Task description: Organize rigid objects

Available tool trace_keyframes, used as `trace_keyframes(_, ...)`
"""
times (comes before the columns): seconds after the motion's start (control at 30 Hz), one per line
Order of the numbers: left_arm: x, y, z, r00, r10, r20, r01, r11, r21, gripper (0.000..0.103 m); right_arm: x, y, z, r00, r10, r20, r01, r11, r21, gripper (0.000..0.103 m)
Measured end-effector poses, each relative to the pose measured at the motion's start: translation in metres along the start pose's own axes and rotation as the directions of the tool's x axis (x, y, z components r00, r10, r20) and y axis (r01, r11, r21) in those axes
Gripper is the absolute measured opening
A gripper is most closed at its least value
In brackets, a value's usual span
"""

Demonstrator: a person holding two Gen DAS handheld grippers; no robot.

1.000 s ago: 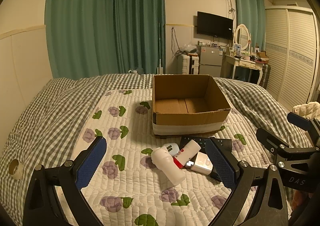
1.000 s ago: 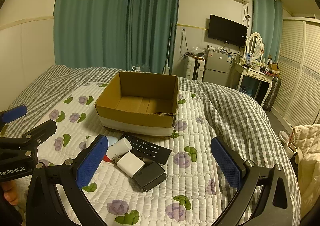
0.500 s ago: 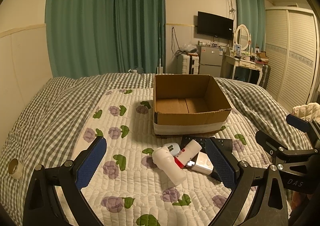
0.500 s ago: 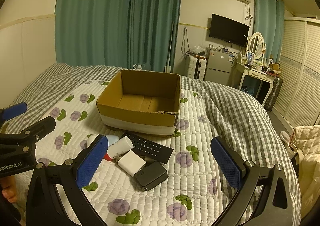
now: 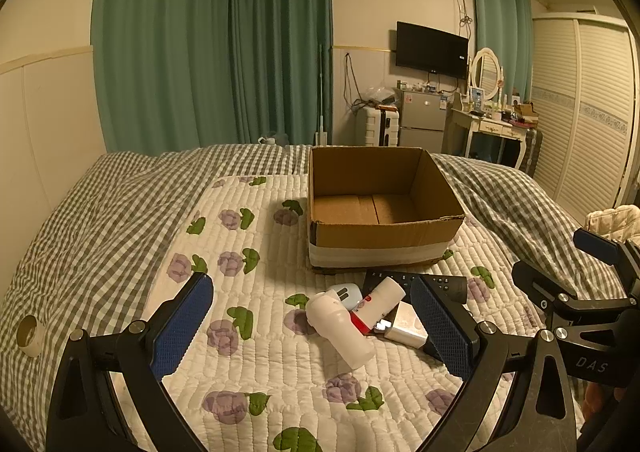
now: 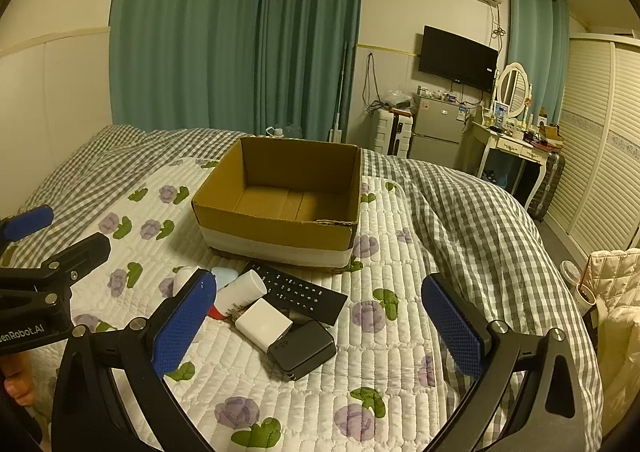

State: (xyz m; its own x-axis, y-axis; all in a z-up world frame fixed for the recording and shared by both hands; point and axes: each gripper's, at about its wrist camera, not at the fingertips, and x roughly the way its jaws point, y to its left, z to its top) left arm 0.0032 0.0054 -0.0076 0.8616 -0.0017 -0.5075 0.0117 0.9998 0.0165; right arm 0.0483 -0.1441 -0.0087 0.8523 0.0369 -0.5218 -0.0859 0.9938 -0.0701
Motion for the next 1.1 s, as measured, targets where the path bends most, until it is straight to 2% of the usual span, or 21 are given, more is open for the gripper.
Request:
trace_keyframes(0.6, 0.003, 0.000, 0.000, 1.000, 0.027, -0.006, -0.027, 1.000, 0.010, 0.101, -0.001, 0.000, -0.002, 1.000, 0.000, -0.009, 0.000, 1.000, -0.008, 0.103)
trace_keyframes(0.73, 0.015, 0.000, 0.000, 0.999, 0.043, -0.017, -0.042, 0.999, 0.026, 0.101, 0.004, -0.002, 0.001, 1.000, 0.008, -0.014, -0.008, 1.000, -0.012, 0.103)
trace_keyframes(0.83, 0.034, 0.001, 0.003, 0.995, 0.082, -0.052, -0.081, 0.996, 0.032, 0.101, 0.018, -0.002, 0.014, 1.000, 0.025, -0.018, -0.026, 0.999, -0.045, 0.103)
trace_keyframes(0.97, 0.059, 0.005, 0.007, 0.989, 0.096, -0.110, -0.097, 0.995, -0.004, 0.101, 0.052, 0.003, 0.040, 0.996, 0.081, -0.049, -0.087, 0.987, -0.135, 0.103)
trace_keyframes(1.07, 0.079, 0.005, 0.005, 0.978, 0.130, -0.164, -0.130, 0.991, 0.009, 0.101, 0.088, 0.007, 0.056, 0.977, 0.175, -0.120, -0.196, 0.961, -0.197, 0.103)
trace_keyframes(1.1, 0.085, 0.004, 0.003, 0.974, 0.136, -0.180, -0.136, 0.991, 0.014, 0.101, 0.101, 0.009, 0.059, 0.971, 0.182, -0.158, -0.215, 0.949, -0.230, 0.103)
